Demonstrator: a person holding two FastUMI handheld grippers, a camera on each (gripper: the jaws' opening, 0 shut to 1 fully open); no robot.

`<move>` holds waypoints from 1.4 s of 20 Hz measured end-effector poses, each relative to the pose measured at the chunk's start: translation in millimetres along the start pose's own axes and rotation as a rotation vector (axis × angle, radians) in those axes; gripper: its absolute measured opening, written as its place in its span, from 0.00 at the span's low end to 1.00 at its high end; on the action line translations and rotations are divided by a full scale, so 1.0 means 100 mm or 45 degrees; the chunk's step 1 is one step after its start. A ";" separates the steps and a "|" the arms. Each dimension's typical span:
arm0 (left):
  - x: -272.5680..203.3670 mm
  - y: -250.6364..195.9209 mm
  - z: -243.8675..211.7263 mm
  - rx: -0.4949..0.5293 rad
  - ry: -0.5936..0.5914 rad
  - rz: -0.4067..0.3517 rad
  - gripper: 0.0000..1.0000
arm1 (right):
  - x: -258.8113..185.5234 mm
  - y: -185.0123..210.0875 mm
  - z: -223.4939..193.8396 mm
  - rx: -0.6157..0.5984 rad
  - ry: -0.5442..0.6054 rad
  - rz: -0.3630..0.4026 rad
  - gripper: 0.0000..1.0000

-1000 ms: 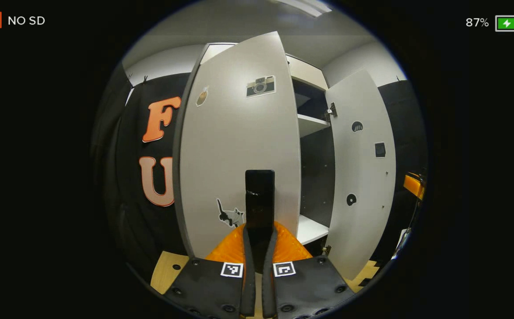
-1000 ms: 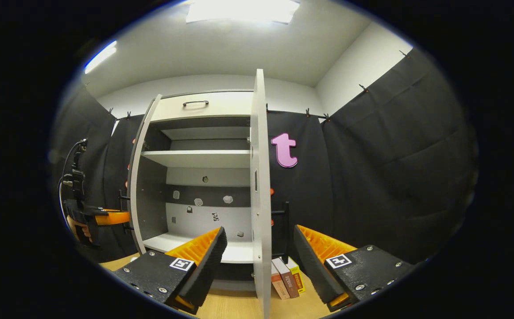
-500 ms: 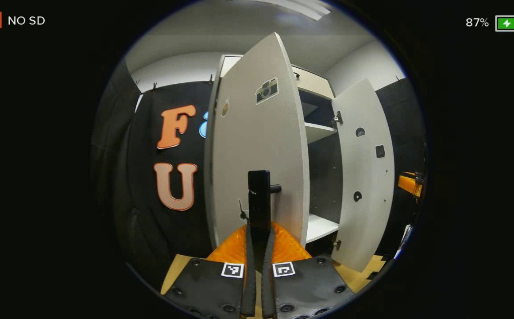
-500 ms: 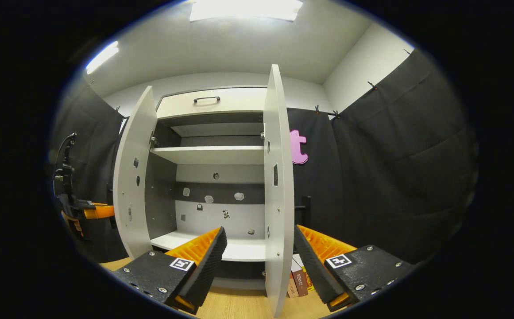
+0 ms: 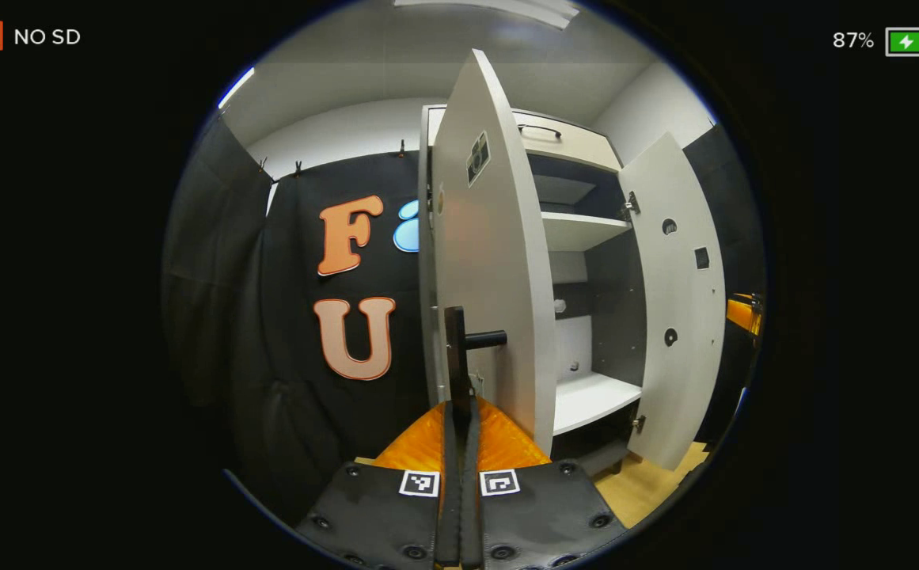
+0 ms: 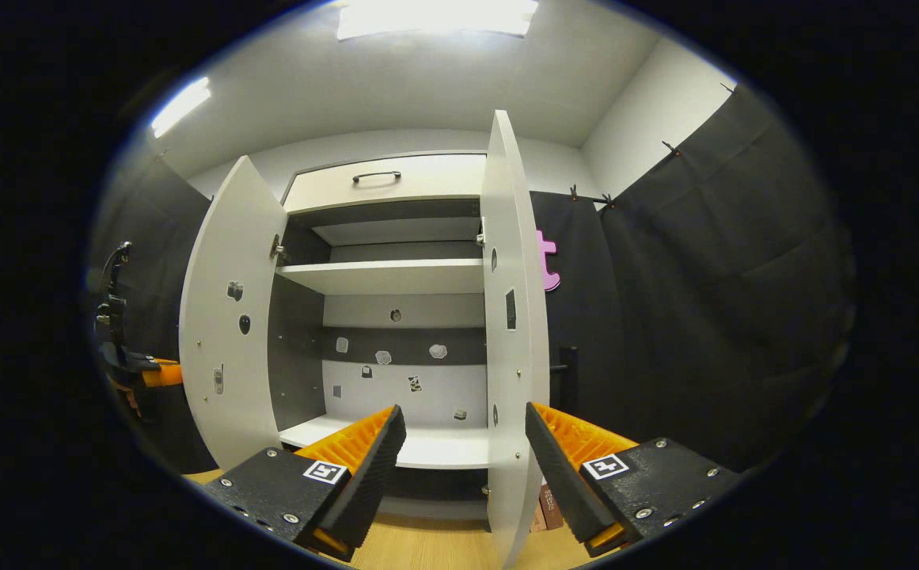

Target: Open the right door of the double-door shoe cabinet with the right hand, and open the left door with the left hand.

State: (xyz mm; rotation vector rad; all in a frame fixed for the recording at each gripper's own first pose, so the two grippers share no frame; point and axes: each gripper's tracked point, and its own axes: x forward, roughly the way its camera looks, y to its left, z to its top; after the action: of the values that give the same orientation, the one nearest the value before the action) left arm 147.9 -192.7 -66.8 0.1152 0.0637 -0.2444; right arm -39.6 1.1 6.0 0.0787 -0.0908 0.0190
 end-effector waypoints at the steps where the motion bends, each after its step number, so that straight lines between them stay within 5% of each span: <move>1: 0.01 0.00 0.01 -0.014 -0.002 0.005 0.02 | 0.01 0.02 -0.01 -0.002 0.001 0.003 0.93; 14: -0.04 0.03 0.02 -0.090 -0.012 -0.026 0.02 | 0.11 0.19 -0.02 -0.019 0.004 0.031 0.93; 20: -0.20 0.29 0.03 -0.023 0.014 0.132 0.04 | 0.10 0.15 0.08 -0.031 -0.008 0.027 0.93; 28: -0.38 0.36 0.17 -0.077 -0.030 0.250 0.43 | 0.02 0.06 0.23 -0.056 -0.027 0.018 0.93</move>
State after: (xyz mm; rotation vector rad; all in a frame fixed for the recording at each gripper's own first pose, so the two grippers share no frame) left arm 120.7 -150.7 -43.1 0.0578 0.0358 -0.0480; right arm -39.5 5.6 29.7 0.0341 -0.1128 0.0305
